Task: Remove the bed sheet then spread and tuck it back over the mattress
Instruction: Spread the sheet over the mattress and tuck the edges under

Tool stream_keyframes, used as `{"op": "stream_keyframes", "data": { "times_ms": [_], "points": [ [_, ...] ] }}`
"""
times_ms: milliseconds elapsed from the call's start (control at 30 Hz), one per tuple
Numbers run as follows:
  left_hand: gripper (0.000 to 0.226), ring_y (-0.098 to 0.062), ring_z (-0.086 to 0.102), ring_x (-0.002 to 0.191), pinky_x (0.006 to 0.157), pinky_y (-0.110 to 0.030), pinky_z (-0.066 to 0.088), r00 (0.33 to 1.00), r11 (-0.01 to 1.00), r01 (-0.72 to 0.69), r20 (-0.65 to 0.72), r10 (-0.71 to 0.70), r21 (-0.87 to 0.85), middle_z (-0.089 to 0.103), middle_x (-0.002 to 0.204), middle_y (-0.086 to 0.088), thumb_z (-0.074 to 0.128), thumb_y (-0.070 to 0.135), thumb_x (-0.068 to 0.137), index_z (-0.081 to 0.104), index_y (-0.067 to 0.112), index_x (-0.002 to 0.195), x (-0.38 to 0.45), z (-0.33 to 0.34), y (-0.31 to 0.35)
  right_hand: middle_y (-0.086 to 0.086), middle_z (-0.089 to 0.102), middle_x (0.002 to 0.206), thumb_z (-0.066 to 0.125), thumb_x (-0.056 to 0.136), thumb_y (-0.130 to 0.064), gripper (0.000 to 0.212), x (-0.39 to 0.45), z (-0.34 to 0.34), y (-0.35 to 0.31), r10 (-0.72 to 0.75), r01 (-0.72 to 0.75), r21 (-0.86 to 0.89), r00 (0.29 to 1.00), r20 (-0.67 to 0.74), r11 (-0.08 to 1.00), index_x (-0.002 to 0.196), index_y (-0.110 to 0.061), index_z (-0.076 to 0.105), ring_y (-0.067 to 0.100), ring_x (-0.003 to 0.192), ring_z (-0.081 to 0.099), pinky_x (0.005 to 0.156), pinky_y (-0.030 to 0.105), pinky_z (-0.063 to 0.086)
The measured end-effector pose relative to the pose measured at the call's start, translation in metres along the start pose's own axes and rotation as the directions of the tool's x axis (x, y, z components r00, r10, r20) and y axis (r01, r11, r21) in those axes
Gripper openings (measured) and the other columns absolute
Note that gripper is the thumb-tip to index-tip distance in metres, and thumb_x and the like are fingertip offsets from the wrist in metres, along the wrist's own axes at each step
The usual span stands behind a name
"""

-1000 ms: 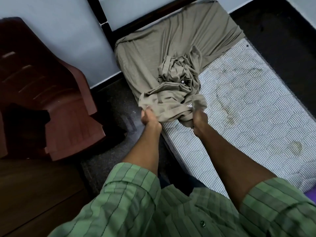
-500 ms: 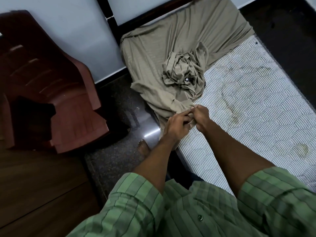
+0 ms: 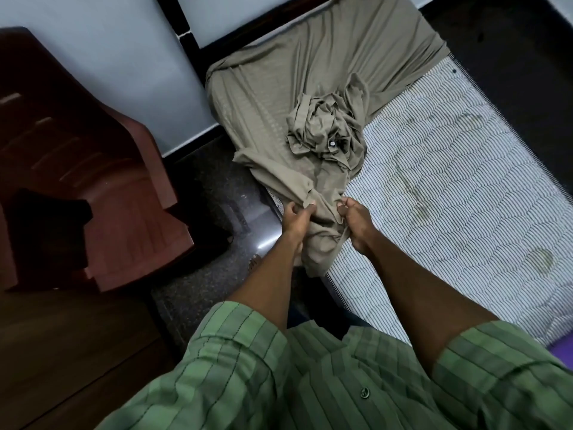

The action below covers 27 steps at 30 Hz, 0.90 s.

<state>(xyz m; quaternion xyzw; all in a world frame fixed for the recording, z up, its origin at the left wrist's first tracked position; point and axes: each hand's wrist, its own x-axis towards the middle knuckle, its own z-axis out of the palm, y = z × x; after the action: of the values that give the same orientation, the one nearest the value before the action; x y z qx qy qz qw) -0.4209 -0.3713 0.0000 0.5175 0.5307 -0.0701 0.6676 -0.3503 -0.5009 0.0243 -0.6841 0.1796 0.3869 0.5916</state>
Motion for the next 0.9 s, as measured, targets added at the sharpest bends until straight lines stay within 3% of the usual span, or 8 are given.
{"op": "stream_keyframes", "data": {
  "times_ms": [133, 233, 333, 433, 567, 667, 767, 900],
  "points": [
    [0.018, -0.007, 0.063, 0.054, 0.047, -0.016, 0.047, 0.998, 0.985, 0.054, 0.039, -0.048, -0.163, 0.070, 0.069, 0.001, 0.067, 0.014, 0.095, 0.071, 0.002, 0.108, -0.007, -0.002, 0.012, 0.016, 0.074, 0.104, 0.054, 0.095, -0.006, 0.020, 0.002, 0.004, -0.003, 0.014, -0.017, -0.101, 0.999, -0.039, 0.995, 0.093, -0.012, 0.073, 0.026, 0.093, 0.066, 0.082, 0.039, 0.055],
    [0.015, -0.018, 0.064, 0.070, 0.061, -0.026, 0.053, 0.989, 0.992, -0.099, -0.114, 0.089, -0.081, 0.068, 0.075, -0.001, 0.066, 0.025, 0.094, 0.073, 0.014, 0.087, -0.008, -0.002, 0.011, 0.013, 0.067, 0.103, 0.058, 0.092, -0.019, 0.014, 0.010, 0.004, 0.001, -0.182, -0.003, -0.604, 0.952, -0.244, 0.797, 0.095, -0.009, 0.066, 0.029, 0.097, 0.061, 0.077, 0.035, 0.046],
    [0.024, -0.012, 0.058, 0.070, 0.066, -0.029, 0.049, 0.943, 0.928, -0.326, -0.002, 0.332, 0.183, 0.066, 0.076, 0.006, 0.061, 0.037, 0.099, 0.066, 0.021, 0.083, -0.018, -0.004, 0.009, 0.003, 0.061, 0.106, 0.068, 0.085, -0.036, 0.028, 0.009, 0.021, -0.013, -0.411, 0.144, -0.604, 0.849, -0.331, 0.784, 0.102, -0.014, 0.065, 0.020, 0.098, 0.057, 0.080, 0.033, 0.046],
    [0.013, -0.015, 0.065, 0.072, 0.069, -0.032, 0.053, 0.886, 0.874, -0.441, 0.257, 0.387, 0.206, 0.070, 0.080, 0.003, 0.061, 0.028, 0.096, 0.068, 0.019, 0.089, -0.028, -0.003, 0.005, 0.004, 0.072, 0.086, 0.072, 0.083, -0.050, 0.040, 0.016, 0.047, -0.040, -0.177, 0.115, -0.490, 0.981, -0.083, 0.864, 0.092, -0.012, 0.072, 0.020, 0.078, 0.068, 0.068, 0.032, 0.052],
    [0.007, -0.005, 0.061, 0.059, 0.056, -0.019, 0.049, 0.892, 0.907, -0.391, 0.305, 0.333, 0.156, 0.069, 0.077, -0.008, 0.067, 0.007, 0.096, 0.069, 0.000, 0.095, -0.045, 0.000, -0.003, 0.016, 0.068, 0.077, 0.076, 0.080, -0.009, 0.011, 0.018, 0.057, -0.046, 0.078, -0.024, -0.501, 0.993, 0.088, 0.865, 0.088, -0.004, 0.072, 0.024, 0.062, 0.065, 0.059, 0.034, 0.052],
    [0.015, -0.008, 0.051, 0.063, 0.057, -0.018, 0.041, 0.909, 0.929, -0.348, 0.289, 0.301, 0.127, 0.061, 0.074, -0.007, 0.068, 0.010, 0.096, 0.068, -0.005, 0.095, -0.050, -0.001, -0.012, 0.008, 0.075, 0.090, 0.060, 0.086, 0.003, 0.023, 0.022, 0.052, -0.041, -0.138, 0.127, -0.195, 0.989, -0.044, 0.972, 0.080, -0.015, 0.073, 0.020, 0.084, 0.069, 0.079, 0.031, 0.054],
    [0.023, -0.012, 0.053, 0.069, 0.061, -0.024, 0.045, 0.927, 0.944, -0.302, 0.270, 0.259, 0.131, 0.063, 0.078, -0.002, 0.076, 0.024, 0.092, 0.068, 0.003, 0.097, -0.051, -0.009, -0.018, 0.005, 0.066, 0.081, 0.055, 0.094, 0.004, 0.022, 0.026, 0.036, -0.041, -0.035, 0.051, 0.354, 0.998, -0.051, 0.934, 0.084, -0.013, 0.064, 0.019, 0.078, 0.063, 0.081, 0.031, 0.054],
    [0.035, -0.014, 0.066, 0.077, 0.077, -0.033, 0.057, 0.925, 0.883, -0.322, 0.311, 0.217, 0.342, 0.074, 0.087, 0.002, 0.078, 0.048, 0.080, 0.071, 0.019, 0.098, -0.054, -0.012, -0.025, 0.015, 0.065, 0.104, 0.055, 0.098, -0.005, 0.010, 0.035, 0.018, -0.040, -0.048, 0.047, 0.521, 0.999, -0.012, 0.852, 0.100, -0.010, 0.064, 0.028, 0.102, 0.062, 0.107, 0.041, 0.050]
  ]
}}
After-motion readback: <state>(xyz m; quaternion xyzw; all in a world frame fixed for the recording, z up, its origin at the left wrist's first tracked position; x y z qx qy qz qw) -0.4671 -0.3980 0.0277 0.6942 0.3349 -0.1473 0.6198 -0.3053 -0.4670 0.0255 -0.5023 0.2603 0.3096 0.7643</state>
